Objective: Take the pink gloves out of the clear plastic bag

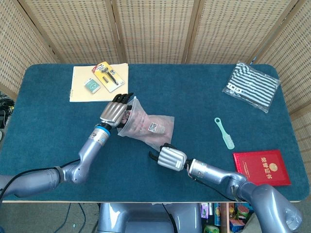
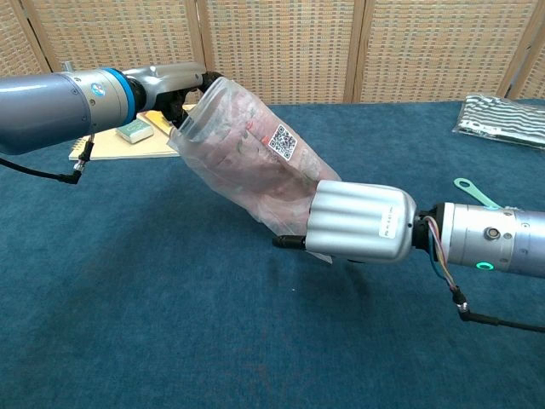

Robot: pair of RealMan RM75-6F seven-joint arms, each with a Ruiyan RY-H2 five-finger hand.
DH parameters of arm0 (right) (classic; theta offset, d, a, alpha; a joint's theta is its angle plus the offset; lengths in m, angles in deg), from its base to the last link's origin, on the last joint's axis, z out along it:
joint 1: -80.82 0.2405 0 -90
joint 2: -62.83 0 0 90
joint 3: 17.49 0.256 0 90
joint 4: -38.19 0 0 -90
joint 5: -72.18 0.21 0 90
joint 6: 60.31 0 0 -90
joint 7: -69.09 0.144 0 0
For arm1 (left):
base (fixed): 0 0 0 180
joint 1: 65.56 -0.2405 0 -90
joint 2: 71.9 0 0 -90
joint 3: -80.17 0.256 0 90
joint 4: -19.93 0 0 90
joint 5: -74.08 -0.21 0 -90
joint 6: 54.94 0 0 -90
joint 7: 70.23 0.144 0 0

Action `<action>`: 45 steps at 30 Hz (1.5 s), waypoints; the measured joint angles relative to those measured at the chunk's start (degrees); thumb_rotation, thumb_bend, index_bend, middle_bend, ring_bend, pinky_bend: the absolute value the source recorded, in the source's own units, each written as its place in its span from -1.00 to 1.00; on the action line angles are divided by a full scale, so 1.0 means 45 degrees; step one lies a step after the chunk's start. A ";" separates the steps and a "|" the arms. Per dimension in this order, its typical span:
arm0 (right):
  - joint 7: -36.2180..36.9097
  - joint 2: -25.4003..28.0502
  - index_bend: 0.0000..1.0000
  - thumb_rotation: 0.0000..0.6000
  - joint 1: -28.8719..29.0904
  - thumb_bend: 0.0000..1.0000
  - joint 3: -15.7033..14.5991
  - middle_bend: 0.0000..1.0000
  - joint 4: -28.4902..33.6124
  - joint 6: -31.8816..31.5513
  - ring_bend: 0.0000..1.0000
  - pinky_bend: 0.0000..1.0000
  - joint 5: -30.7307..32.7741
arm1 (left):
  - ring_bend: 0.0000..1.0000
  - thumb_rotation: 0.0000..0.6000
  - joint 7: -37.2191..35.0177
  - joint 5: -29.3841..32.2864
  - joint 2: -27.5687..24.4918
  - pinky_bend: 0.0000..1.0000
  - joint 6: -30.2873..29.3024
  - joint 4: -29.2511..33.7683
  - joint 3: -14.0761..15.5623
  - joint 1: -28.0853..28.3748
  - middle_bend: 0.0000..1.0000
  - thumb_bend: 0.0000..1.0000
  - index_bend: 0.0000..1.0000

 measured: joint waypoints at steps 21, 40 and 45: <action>0.0523 -0.1225 -0.56 1.00 0.0220 -0.56 0.0313 0.71 -0.1330 0.0429 0.49 0.86 0.0546 | -1.00 1.00 -0.0118 0.0007 -0.0082 -1.00 -0.0151 0.0255 0.0131 0.0057 -1.00 -0.05 0.59; 0.0832 -0.1811 -0.40 1.00 0.0439 -0.08 0.0602 0.71 -0.1938 0.0475 0.49 0.86 0.1037 | -1.00 1.00 -0.0355 -0.0014 0.0085 -1.00 -0.0042 0.0027 0.0230 0.0093 -1.00 -0.05 0.59; 0.0911 -0.1865 -0.40 1.00 0.0472 -0.03 0.0587 0.71 -0.1989 0.0525 0.49 0.86 0.1105 | -1.00 1.00 -0.0410 -0.0045 0.0107 -1.00 -0.0051 -0.0011 0.0251 0.0078 -1.00 -0.05 0.59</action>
